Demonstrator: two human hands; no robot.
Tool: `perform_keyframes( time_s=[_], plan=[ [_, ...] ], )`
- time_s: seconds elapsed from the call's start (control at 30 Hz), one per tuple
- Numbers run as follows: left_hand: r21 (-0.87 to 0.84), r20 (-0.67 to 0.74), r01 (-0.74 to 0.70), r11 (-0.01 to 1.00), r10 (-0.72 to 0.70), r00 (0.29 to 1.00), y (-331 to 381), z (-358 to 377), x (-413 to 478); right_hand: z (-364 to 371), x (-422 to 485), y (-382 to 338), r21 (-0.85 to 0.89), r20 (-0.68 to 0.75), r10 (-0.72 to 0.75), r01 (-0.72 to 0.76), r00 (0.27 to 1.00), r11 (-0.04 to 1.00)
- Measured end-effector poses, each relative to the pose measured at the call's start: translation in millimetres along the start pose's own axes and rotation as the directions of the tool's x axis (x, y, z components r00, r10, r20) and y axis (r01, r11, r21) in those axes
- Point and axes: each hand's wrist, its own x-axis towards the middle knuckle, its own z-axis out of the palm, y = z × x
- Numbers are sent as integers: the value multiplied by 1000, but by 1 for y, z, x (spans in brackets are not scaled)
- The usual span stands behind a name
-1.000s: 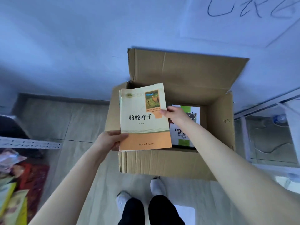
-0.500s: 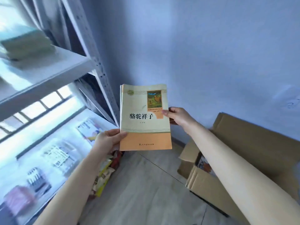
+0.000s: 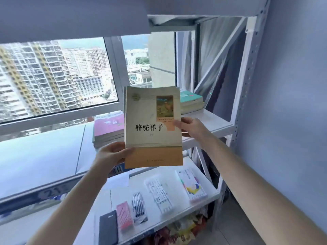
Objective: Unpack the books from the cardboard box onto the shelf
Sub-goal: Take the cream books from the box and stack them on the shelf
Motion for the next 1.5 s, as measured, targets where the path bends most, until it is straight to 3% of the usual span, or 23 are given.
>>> perform_keyframes(
  time_s=[0.27, 0.5, 0.67, 0.9, 1.1, 1.3, 1.5],
  plan=[
    [44, -222, -66, 997, 74, 972, -8, -58, 63, 59, 111, -13, -77, 238, -114, 136, 964, 988],
    [62, -309, -82, 995, 97, 946, -44, -75, 98, 86, 161, 10, -138, 348, -224, 286, 910, 948],
    [30, -309, -108, 994, 112, 944, -67, -79, 104, 90, 172, 23, -163, 427, -272, 369, 862, 915],
    [242, -249, -122, 963, 183, 951, -75, -88, 109, 94, 178, 26, -230, 414, -254, 370, 874, 900],
    [58, -265, -105, 993, 117, 957, -37, -110, 123, 112, 205, -14, -267, 355, -96, 199, 930, 943],
    [-79, -198, 93, 992, -108, 974, 2, -140, 167, 150, 259, -25, -173, 267, 107, -62, 958, 983],
    [-41, -154, 182, 982, -187, 970, -10, -159, 200, 183, 282, -14, -165, 208, 253, -221, 945, 961]
  ],
)
